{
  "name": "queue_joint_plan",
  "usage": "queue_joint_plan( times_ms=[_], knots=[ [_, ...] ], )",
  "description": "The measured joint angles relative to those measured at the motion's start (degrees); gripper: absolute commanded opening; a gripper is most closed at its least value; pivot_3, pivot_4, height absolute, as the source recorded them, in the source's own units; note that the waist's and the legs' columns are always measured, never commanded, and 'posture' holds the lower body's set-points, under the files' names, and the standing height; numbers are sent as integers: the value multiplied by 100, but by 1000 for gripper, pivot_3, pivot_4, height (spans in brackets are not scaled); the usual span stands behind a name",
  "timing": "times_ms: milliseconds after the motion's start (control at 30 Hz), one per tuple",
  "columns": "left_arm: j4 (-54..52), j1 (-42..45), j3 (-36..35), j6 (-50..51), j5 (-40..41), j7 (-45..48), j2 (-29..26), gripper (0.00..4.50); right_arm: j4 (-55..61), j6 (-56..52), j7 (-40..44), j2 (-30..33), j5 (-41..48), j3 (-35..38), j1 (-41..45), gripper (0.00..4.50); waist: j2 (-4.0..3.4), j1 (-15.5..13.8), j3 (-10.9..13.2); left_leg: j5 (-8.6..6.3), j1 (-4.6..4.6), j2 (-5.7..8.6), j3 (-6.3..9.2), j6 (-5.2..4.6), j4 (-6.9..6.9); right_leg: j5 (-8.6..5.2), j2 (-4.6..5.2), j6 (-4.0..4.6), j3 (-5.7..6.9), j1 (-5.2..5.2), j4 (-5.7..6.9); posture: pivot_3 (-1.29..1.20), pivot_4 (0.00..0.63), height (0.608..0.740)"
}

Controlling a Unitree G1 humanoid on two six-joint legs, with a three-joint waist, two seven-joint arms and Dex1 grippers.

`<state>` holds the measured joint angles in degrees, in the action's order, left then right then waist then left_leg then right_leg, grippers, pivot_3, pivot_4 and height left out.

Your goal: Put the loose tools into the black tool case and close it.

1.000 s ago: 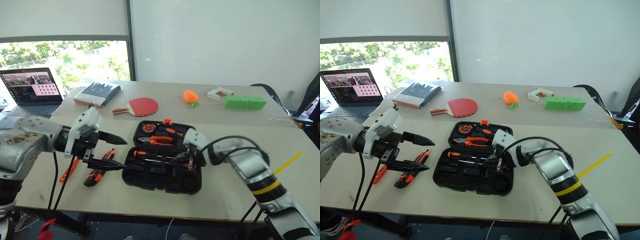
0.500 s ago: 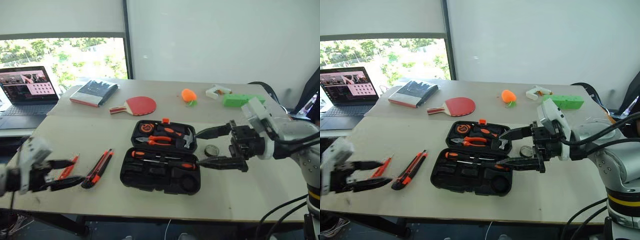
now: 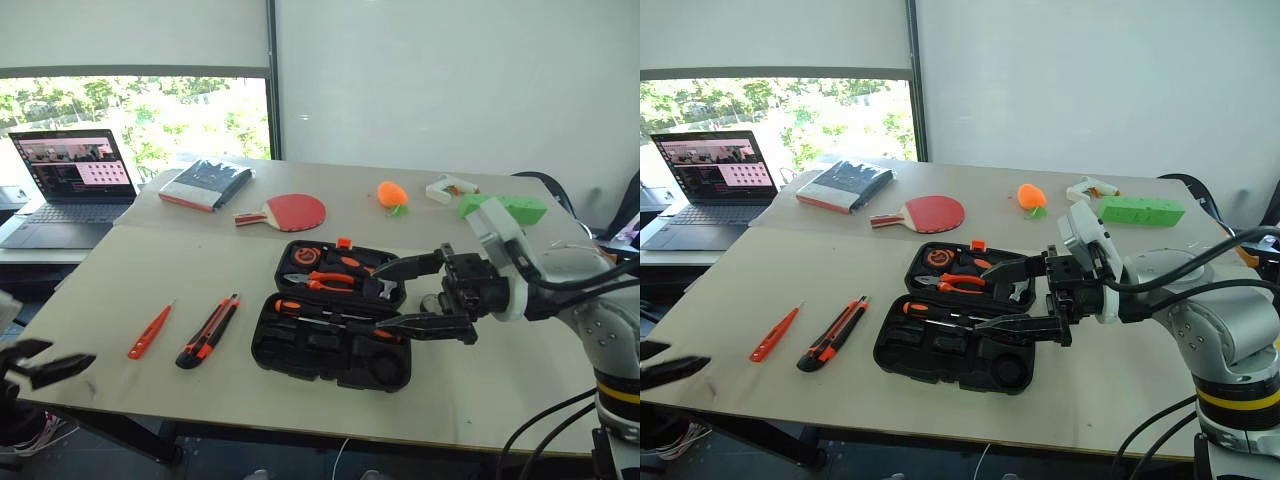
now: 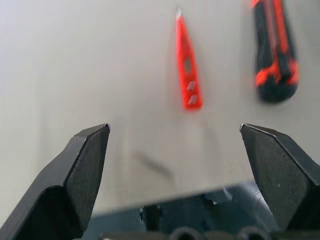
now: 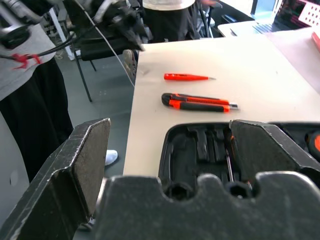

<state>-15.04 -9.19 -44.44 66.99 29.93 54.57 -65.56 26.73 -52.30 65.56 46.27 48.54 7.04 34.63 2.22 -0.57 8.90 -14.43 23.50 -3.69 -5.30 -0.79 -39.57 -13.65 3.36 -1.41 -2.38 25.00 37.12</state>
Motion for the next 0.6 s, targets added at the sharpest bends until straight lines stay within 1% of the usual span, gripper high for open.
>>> queue_joint_plan(
  times_ms=[100,167,267,300,367,433,467,600],
  knots=[
    [249,704,750,336,107,-215,-216,4500,110,0,-124,11,72,43,-62,4444,0,32,0,0,3,4,-7,0,15,1,-3,-1,-1,7,3,0,150,736],
    [598,1398,1612,562,126,-290,-378,4500,267,-2,-253,10,243,118,-212,4444,2,47,0,1,2,3,-7,1,31,0,-12,5,-1,11,4,0,150,736],
    [1241,2304,2883,578,-42,-313,-597,4500,554,-1,-499,-55,461,186,-482,4444,2,61,0,3,2,1,-6,4,50,-5,-23,13,-3,18,3,0,150,736],
    [1402,2477,3114,565,-107,-315,-615,4500,602,-2,-551,-85,473,185,-534,4444,2,65,0,3,2,1,-5,4,53,-6,-25,14,-3,18,3,0,150,736],
    [1919,3157,3875,525,-314,-240,-605,4500,732,0,-741,-104,590,248,-763,4444,3,64,0,5,7,1,-8,6,53,-6,-27,14,-4,22,2,0,150,736],
    [2354,3649,4393,421,-494,-132,-586,4500,863,1,-890,-134,679,261,-885,4444,4,61,0,6,9,2,-8,7,52,-6,-26,14,-3,22,1,0,150,736],
    [2660,4063,4830,389,-667,8,-529,4500,979,3,-988,-141,741,300,-987,4444,4,51,0,6,10,4,-9,8,50,-6,-26,13,-3,21,1,0,150,736],
    [3205,4807,5940,275,-1069,517,-254,4500,1286,11,-1218,-147,954,309,-1196,4444,5,-2,0,7,13,6,-7,8,45,-6,-25,11,-3,18,1,0,150,736]
  ],
)
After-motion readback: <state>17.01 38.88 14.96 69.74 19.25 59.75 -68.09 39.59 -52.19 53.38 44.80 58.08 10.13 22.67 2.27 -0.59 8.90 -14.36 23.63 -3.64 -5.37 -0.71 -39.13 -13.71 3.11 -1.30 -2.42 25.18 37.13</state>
